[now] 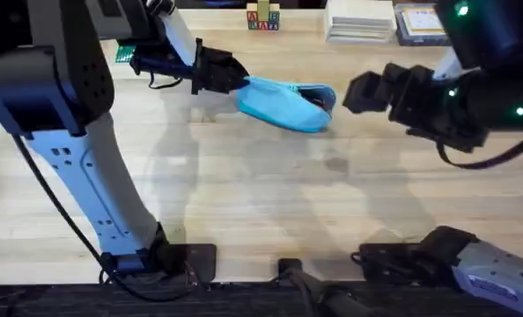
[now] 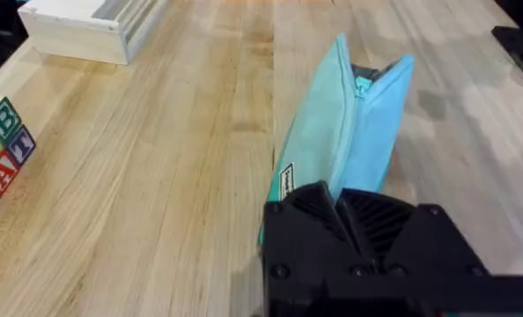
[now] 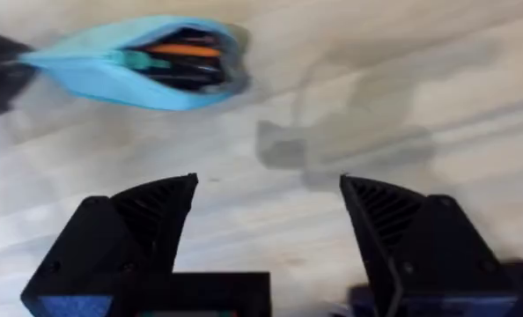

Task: Unzip the bag, pick up the pens from the table one at a time and place them inside, then zip the bag closed.

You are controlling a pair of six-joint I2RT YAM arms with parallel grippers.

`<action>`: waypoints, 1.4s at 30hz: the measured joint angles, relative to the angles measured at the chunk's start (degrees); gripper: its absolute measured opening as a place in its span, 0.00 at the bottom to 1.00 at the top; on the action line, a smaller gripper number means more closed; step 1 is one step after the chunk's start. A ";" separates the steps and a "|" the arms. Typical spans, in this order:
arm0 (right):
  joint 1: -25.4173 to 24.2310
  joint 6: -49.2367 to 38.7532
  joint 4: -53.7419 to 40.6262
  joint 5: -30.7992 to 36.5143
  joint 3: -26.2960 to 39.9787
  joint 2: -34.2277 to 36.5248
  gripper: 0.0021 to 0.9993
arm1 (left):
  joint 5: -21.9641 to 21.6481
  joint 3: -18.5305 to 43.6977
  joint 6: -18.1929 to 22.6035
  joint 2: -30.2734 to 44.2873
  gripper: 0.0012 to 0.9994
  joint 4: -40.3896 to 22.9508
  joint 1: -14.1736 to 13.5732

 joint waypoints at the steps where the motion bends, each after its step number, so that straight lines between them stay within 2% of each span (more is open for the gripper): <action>1: 0.00 -0.02 1.28 -0.68 -0.02 0.00 0.99 | 0.00 0.01 0.00 0.00 0.04 0.00 0.00; 8: 0.00 -3.06 11.07 -4.56 -0.04 0.00 1.00 | 0.00 0.01 0.00 0.00 0.04 0.00 0.00; 20: -0.71 -5.10 20.48 -11.82 -0.90 0.07 0.99 | 0.00 0.01 0.00 0.00 0.04 0.00 0.01; 26: -3.76 -5.61 23.89 -17.08 -3.54 1.14 1.00 | 0.00 -0.01 0.00 0.00 0.04 -0.02 0.00; 33: -9.35 -6.11 34.02 -25.26 -9.17 2.52 1.00 | -0.01 0.01 0.00 0.00 0.04 -0.02 0.00; 38: -12.04 -6.49 36.51 -28.71 -10.99 6.23 1.00 | 0.00 0.01 0.00 0.00 0.04 -0.02 0.00; 42: -12.28 -7.01 41.86 -31.70 -11.13 10.90 1.00 | 0.00 0.01 0.00 0.00 0.04 -0.02 0.02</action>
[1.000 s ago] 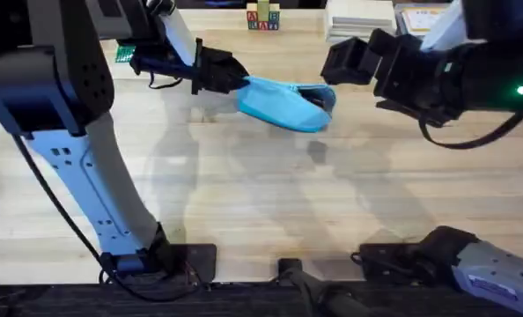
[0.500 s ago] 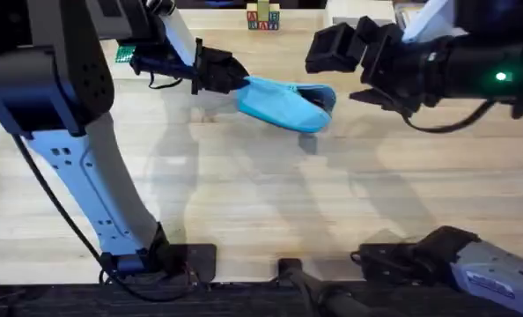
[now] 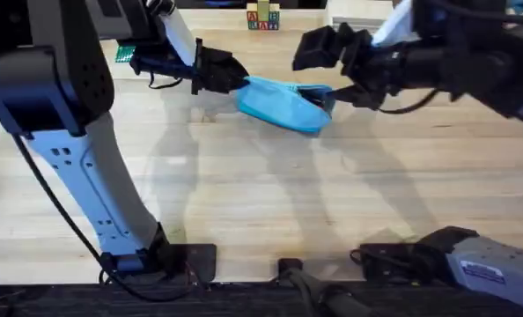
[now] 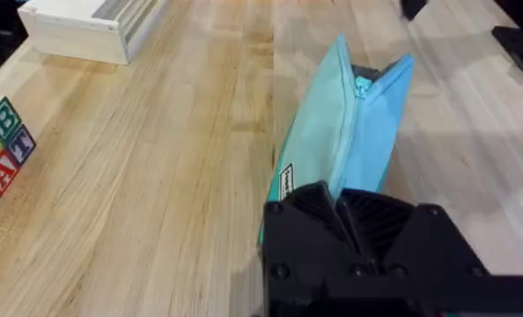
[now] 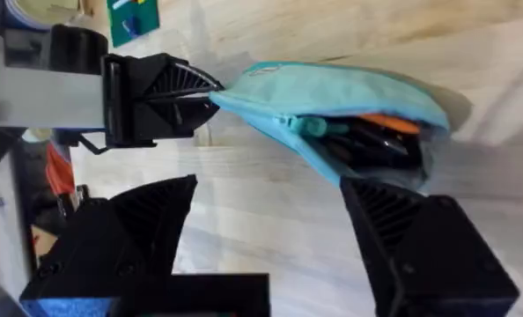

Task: Unzip the bag, pick up the pens from the table one at a time and place them inside, then zip the bag closed.

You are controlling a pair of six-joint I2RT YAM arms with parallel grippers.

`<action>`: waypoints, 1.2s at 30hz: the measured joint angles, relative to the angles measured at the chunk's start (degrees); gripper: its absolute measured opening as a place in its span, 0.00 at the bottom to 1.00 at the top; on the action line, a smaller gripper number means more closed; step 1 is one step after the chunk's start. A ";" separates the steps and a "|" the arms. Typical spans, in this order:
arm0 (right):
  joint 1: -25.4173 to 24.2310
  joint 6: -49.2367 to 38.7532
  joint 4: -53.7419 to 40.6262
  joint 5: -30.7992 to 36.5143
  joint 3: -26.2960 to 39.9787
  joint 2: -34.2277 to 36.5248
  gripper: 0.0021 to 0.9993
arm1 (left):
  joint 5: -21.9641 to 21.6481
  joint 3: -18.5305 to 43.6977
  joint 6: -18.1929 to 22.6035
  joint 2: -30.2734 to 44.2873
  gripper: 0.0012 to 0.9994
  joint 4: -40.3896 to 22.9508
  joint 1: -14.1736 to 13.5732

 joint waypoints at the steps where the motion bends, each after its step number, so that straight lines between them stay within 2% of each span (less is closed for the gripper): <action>1: 0.00 -0.09 0.90 -0.55 0.00 1.18 1.00 | -0.01 -0.01 0.00 0.00 0.04 0.00 -0.02; 8: 0.00 -0.07 6.09 -4.09 0.00 9.62 1.00 | 0.00 -0.02 0.00 0.00 0.04 0.00 -0.02; 19: 0.00 1.67 9.01 -5.40 -0.02 16.55 1.00 | -0.02 0.00 0.00 0.00 0.04 -0.15 -0.02; 36: 0.00 6.50 12.63 -7.05 -0.07 16.71 1.00 | -0.15 0.00 0.02 0.00 0.04 -1.09 0.00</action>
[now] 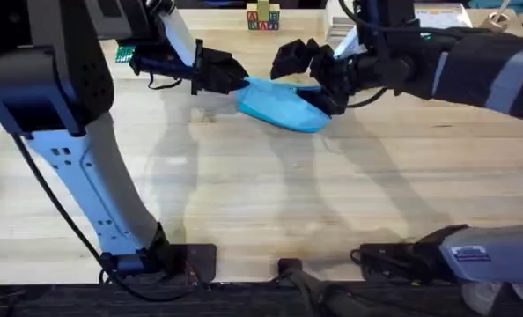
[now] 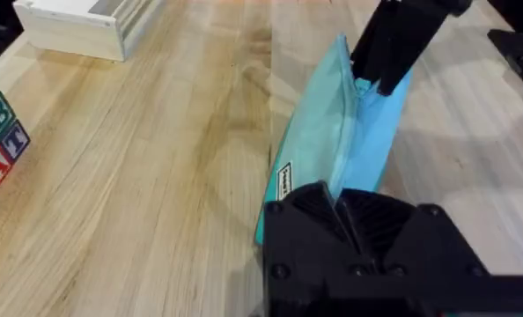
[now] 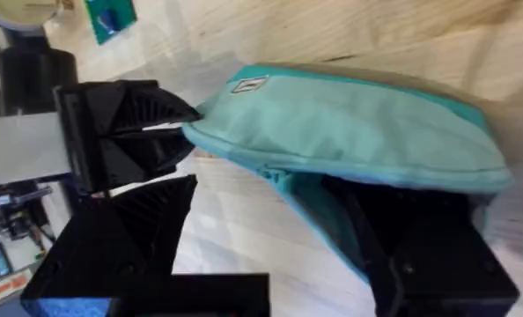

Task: Unzip the bag, pick up the pens from the table one at a time and place them inside, then zip the bag closed.

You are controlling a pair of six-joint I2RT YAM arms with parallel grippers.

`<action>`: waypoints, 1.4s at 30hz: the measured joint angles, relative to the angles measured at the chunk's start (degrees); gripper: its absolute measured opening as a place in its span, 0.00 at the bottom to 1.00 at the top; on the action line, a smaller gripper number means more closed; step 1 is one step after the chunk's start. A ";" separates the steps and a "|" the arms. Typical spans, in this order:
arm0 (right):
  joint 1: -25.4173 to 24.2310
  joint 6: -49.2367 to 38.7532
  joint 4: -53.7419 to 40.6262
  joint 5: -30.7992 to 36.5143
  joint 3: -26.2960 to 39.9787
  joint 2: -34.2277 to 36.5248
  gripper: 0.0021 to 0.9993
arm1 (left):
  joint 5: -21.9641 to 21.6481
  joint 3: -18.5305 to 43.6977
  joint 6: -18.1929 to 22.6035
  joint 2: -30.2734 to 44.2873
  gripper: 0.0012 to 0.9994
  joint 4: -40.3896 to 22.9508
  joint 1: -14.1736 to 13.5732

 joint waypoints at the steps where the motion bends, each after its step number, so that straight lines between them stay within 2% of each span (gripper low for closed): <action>1: 0.00 0.11 0.35 -0.30 0.00 0.00 1.00 | 0.00 0.00 0.00 0.00 0.04 0.00 0.00; 14: 0.00 0.36 2.58 -2.69 0.00 0.00 1.00 | 0.00 0.00 -0.02 0.00 0.04 -0.11 0.00; 19: 0.00 0.43 8.69 -4.86 -0.04 0.00 1.00 | 0.00 0.00 -0.02 0.00 0.04 -0.11 0.09; 25: -0.20 0.57 9.12 -6.01 -0.11 -0.36 1.00 | 0.00 0.00 -0.02 0.00 0.04 -0.11 0.20; 30: -0.24 0.56 8.76 -6.13 -0.56 -4.03 1.00 | -0.01 -0.01 -0.01 0.00 0.04 -0.11 0.33; 36: -0.24 0.55 9.80 -6.89 -0.57 -11.63 1.00 | -0.02 0.00 -0.02 0.00 0.04 -0.15 0.26; 42: -0.24 -0.24 9.57 -7.29 -0.57 -15.08 1.00 | -0.02 0.00 -0.02 0.00 0.04 -0.15 0.26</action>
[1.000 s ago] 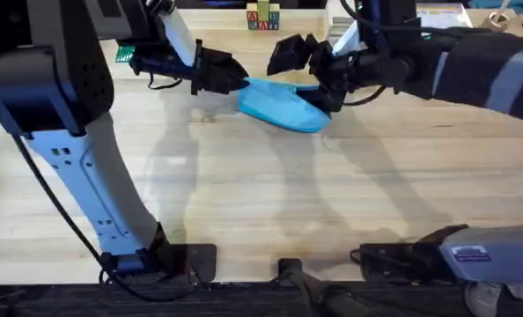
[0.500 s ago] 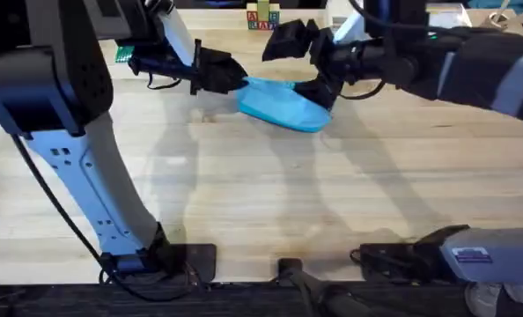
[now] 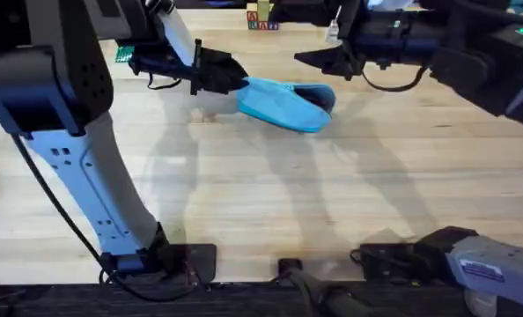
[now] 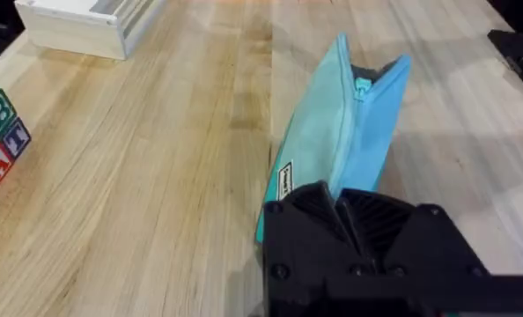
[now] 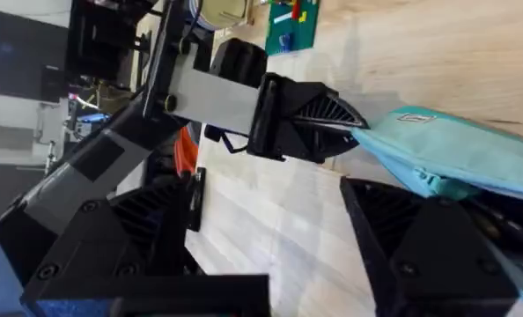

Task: Unzip the bag, pick up the pens from the table one at a time and place them inside, then zip the bag closed.

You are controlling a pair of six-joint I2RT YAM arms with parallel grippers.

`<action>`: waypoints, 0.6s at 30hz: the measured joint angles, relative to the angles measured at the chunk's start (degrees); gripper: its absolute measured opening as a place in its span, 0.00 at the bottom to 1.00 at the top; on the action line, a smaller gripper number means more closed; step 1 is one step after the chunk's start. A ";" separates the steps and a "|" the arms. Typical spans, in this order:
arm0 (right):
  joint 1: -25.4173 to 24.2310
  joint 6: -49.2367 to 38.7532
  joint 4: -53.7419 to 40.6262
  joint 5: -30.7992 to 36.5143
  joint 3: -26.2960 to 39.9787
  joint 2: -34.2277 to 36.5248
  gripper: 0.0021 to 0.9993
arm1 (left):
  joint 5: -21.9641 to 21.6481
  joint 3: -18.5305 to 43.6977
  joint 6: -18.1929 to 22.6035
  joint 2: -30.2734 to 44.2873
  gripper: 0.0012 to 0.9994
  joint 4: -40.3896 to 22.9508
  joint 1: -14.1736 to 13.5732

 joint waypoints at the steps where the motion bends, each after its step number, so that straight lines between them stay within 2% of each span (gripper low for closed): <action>1: 0.00 -0.47 -0.24 -0.04 0.00 -0.28 1.00 | 0.01 0.00 0.01 0.00 0.04 0.00 0.00; 10: 0.00 -4.47 -7.82 0.46 0.00 -0.72 1.00 | 0.02 0.00 0.00 0.00 0.04 0.00 0.00; 18: 0.00 -6.83 -16.52 5.58 0.00 -0.72 1.00 | 0.01 0.00 0.00 0.00 0.04 0.00 0.00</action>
